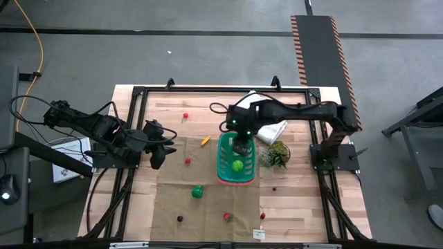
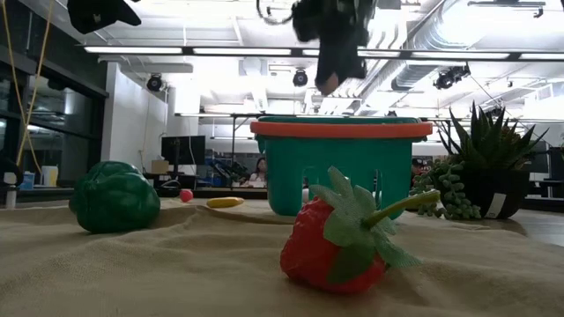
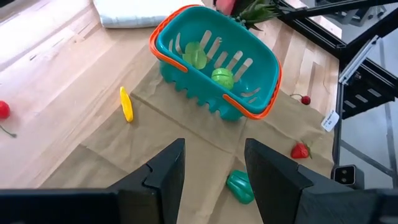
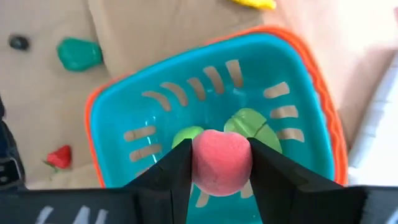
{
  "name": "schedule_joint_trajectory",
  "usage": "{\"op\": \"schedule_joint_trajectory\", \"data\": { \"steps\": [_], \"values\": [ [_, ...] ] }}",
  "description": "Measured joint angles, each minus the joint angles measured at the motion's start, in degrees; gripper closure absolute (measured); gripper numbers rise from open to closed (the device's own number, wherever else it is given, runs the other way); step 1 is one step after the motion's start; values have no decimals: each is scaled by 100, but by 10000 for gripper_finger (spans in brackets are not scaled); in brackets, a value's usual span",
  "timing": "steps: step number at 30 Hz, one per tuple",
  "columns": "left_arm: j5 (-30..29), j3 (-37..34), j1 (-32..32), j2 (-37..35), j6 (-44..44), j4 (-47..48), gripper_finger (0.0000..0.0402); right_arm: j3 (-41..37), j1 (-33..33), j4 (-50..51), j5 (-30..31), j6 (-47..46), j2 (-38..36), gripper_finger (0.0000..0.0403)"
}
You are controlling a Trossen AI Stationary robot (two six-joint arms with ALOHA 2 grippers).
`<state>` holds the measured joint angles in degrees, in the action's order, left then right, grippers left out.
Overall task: Pick and placing Produce into tupperware
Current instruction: Put the pink peach into the blue basket
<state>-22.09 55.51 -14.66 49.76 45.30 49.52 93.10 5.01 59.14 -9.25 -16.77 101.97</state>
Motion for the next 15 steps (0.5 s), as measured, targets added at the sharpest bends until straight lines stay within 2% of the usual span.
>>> {"op": "schedule_joint_trajectory", "data": {
  "steps": [9,15],
  "values": [
    [22,0,0,2,-4,0,247,0,-102,20,12,313,659,276],
    [2,0,0,2,-2,1,247,-2,-220,-75,317,626,914,276]
  ]
}}
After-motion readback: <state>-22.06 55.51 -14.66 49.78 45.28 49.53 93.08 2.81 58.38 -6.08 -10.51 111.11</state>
